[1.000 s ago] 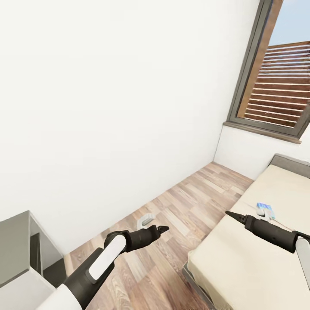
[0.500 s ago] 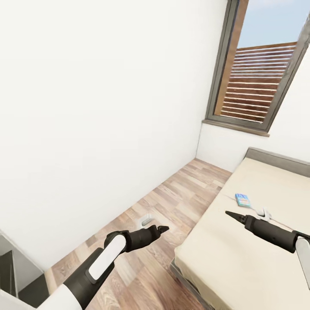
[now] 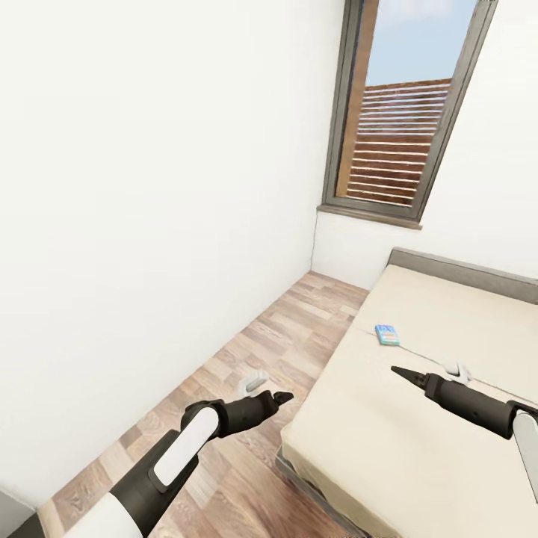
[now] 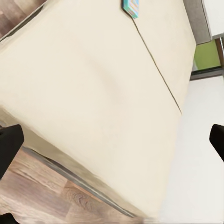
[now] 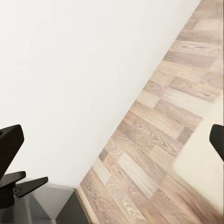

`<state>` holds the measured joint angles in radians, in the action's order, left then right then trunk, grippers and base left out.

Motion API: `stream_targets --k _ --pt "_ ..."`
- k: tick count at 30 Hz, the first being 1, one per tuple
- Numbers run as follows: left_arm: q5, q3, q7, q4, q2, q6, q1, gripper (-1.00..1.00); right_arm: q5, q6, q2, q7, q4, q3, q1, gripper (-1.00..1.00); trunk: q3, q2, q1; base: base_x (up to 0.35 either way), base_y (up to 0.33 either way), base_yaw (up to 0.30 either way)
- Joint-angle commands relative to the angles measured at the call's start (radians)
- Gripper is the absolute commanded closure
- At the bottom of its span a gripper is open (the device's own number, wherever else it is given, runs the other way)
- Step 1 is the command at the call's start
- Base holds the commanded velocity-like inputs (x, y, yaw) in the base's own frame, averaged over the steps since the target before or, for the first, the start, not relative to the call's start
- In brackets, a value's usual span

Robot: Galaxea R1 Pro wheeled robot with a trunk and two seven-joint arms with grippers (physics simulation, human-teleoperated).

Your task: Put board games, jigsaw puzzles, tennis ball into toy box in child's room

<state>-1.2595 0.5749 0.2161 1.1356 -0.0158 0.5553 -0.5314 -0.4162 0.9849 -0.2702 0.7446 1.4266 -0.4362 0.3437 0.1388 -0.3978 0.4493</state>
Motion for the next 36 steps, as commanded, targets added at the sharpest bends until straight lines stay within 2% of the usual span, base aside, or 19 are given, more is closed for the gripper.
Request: stream_targets --k 1,28,36 --pt "-0.011 0.002 0.009 0.002 -0.001 0.000 -0.001 -1.00 0.004 0.004 0.000 0.006 0.000 -0.001 0.001 -1.00 0.002 -0.002 0.001 0.083 0.053 -0.282" --pt "-0.011 0.000 0.009 0.001 -0.001 0.000 -0.001 -1.00 0.004 0.004 0.000 0.006 0.000 -0.001 0.001 -1.00 0.002 -0.002 0.001 0.205 0.159 -0.280" --pt "-0.011 0.000 0.009 -0.004 -0.001 0.000 -0.001 -1.00 0.004 0.004 0.000 0.005 0.000 -0.001 0.001 -1.00 0.002 -0.002 0.001 0.251 0.199 -0.158"
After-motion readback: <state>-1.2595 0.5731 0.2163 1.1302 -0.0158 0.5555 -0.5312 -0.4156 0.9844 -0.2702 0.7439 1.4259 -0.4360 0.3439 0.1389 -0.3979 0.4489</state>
